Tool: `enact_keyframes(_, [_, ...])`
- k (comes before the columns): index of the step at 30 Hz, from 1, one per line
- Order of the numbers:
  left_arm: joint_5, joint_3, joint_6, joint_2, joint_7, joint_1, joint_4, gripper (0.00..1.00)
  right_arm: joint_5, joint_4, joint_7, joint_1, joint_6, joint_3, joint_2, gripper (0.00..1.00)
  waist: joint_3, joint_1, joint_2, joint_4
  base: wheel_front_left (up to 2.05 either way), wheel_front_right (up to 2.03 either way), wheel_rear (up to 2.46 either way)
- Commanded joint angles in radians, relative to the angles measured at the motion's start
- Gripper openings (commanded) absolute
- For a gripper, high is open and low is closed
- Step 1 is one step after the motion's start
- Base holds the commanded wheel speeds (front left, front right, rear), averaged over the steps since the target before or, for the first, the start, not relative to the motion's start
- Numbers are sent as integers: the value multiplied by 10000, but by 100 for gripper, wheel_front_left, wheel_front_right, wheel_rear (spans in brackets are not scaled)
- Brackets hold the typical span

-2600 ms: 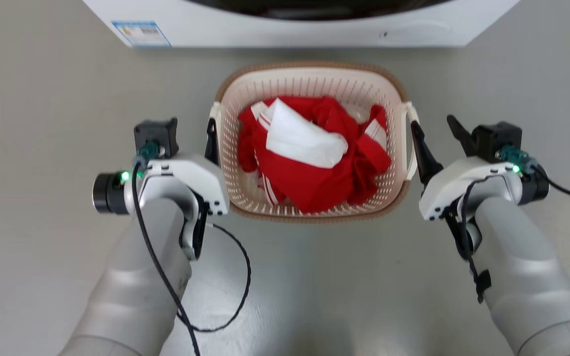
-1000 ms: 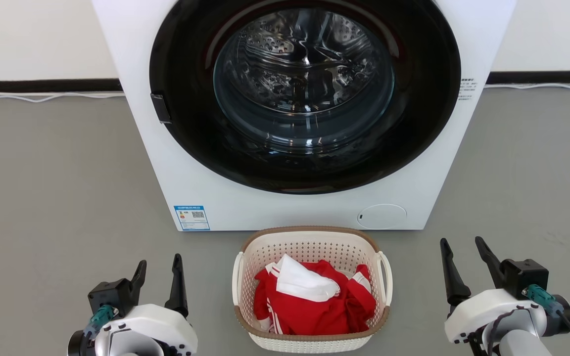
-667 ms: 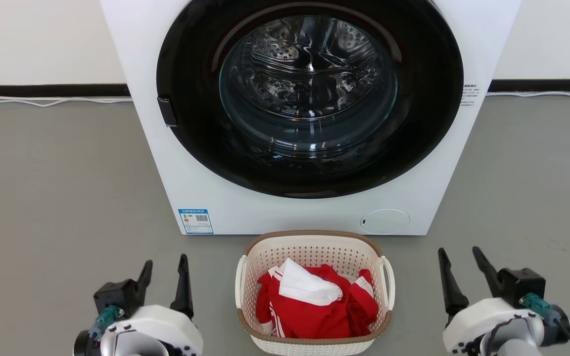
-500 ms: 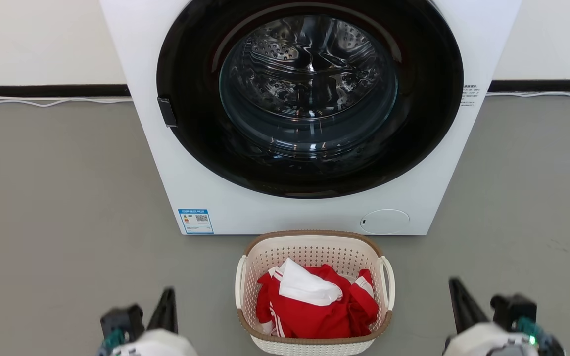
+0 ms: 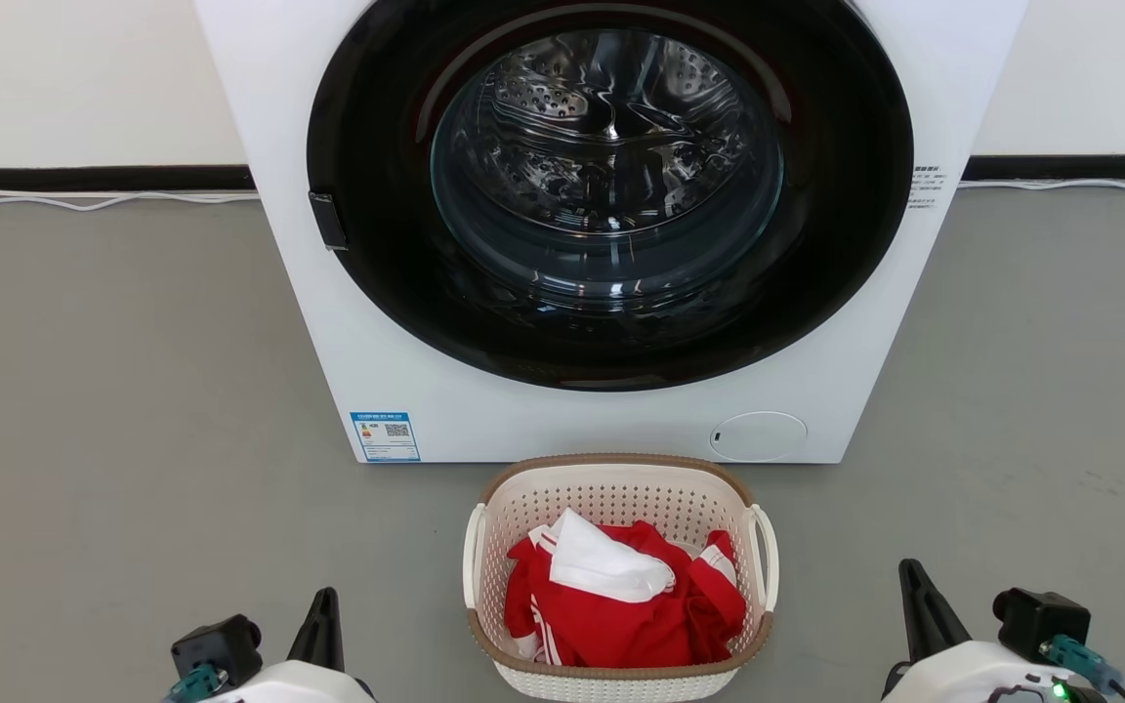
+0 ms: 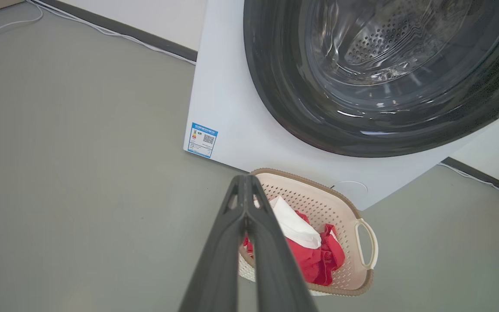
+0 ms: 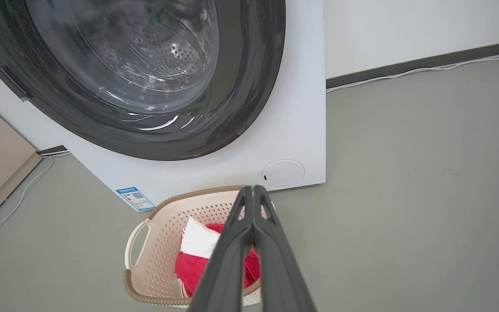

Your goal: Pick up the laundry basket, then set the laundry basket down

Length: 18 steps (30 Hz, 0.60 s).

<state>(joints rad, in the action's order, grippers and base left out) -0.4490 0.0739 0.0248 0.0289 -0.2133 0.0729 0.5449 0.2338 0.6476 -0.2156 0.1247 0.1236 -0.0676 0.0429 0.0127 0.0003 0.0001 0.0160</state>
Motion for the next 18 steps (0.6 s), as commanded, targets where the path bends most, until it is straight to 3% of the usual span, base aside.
enact_keyframes(1, [-321,-120,-110,32,55,373,-350,0,395,-379,84,304,9,-44,53,0,-4,-3,-1,-2,0,0,0])
enact_keyframes(18, [-2076,-388,-335,60,549,366,-766,0,2475,-959,569,220,19,-96,56,0,-28,-3,-1,-27,0,0,0])
